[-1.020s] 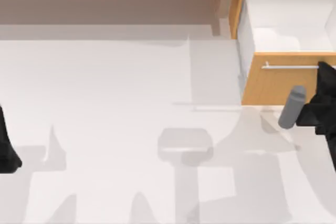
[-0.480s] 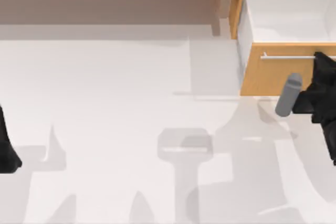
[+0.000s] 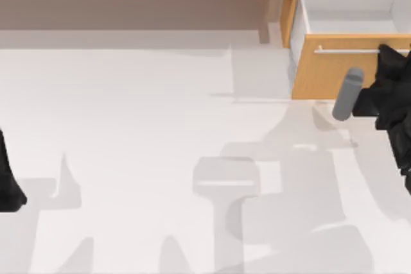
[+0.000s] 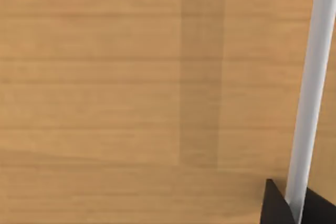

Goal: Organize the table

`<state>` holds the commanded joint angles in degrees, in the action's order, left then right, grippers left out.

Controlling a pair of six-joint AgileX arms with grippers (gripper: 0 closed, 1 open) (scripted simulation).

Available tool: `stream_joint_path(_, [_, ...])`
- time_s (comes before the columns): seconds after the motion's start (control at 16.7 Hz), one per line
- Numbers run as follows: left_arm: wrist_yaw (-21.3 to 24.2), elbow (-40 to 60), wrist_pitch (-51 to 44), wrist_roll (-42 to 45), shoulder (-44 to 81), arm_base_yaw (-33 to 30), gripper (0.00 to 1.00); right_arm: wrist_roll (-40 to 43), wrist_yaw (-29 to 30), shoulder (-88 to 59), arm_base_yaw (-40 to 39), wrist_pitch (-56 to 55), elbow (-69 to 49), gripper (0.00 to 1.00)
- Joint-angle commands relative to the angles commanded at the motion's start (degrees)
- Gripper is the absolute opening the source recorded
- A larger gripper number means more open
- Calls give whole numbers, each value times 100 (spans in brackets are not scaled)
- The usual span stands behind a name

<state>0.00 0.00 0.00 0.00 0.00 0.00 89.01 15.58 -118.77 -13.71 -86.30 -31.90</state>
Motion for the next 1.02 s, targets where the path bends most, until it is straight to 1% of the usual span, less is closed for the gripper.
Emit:
stream_joint_path(0.3, [0,0,0,0,0,0,100,-14,-5,-5,-9,35,-56,0])
stream_joint_path(0.78, [0,0,0,0,0,0,100,-5,-216,-503,215,779,-1292,0])
stream_joint_path(1.02, [0,0,0,0,0,0,100,-7,-251,-594,254,908,-1496,0])
